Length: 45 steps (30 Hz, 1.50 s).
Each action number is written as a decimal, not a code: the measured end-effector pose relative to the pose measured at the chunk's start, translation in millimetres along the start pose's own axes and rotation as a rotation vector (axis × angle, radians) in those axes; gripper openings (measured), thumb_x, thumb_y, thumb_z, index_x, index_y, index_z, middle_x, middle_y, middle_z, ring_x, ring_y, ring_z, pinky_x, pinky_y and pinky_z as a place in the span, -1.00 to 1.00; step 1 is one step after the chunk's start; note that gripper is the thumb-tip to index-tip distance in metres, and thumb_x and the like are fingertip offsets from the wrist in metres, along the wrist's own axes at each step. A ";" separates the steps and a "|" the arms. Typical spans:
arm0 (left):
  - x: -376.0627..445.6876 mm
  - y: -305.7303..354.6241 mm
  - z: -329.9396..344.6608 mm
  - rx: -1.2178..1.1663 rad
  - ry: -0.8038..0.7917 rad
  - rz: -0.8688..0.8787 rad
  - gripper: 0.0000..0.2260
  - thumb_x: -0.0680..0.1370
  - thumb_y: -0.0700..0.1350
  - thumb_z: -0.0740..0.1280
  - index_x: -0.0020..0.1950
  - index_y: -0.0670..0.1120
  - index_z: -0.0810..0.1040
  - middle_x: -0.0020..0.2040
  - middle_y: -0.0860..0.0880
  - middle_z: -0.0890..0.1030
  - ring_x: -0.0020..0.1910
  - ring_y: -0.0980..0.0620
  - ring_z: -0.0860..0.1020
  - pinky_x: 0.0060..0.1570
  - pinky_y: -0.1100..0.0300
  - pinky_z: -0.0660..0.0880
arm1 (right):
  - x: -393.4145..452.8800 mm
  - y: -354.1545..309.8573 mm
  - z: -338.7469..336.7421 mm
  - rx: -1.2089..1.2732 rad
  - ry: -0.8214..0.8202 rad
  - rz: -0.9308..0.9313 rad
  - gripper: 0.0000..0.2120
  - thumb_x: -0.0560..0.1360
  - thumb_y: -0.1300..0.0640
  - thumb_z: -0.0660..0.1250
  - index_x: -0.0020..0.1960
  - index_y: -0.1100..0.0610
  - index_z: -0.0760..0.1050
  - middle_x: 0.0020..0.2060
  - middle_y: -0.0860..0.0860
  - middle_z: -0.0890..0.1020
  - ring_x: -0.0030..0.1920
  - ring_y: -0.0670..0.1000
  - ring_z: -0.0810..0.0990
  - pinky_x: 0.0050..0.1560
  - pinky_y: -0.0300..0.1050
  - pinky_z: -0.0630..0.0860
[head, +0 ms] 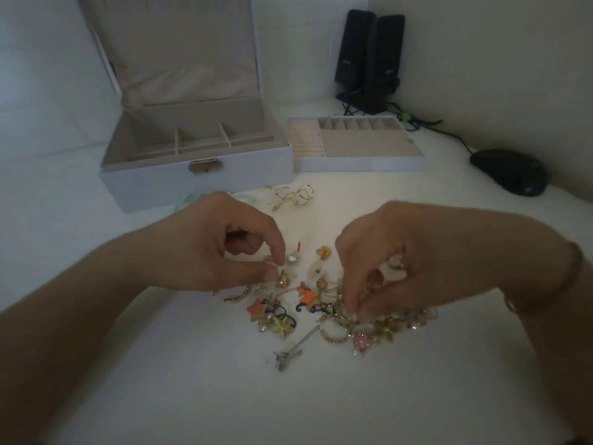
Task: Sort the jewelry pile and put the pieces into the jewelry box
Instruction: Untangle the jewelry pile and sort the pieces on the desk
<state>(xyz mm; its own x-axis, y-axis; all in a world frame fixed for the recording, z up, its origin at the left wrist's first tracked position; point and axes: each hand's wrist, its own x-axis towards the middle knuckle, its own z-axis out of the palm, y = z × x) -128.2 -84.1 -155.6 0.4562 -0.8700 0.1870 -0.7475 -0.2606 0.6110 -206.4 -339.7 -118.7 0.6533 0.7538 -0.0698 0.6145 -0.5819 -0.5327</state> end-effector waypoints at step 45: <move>22.0 29.2 14.0 -0.642 0.528 -0.220 -0.82 0.35 -0.15 0.44 -0.12 -0.20 0.61 -0.33 -0.12 0.67 -0.42 -0.01 0.64 -0.38 0.23 0.58 | 36.7 1.3 20.2 0.433 0.755 0.112 -0.95 0.55 0.27 0.28 -0.08 0.22 0.51 -0.34 0.10 0.64 -0.35 0.16 0.63 -0.48 -0.03 0.55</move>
<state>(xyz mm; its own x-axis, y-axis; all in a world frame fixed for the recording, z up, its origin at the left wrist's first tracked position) -146.7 -116.7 -144.4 0.8423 -0.4776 0.2496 -0.2708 0.0253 0.9623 -190.6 -306.6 -138.9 0.9120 0.2071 0.3540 0.4074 -0.3576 -0.8403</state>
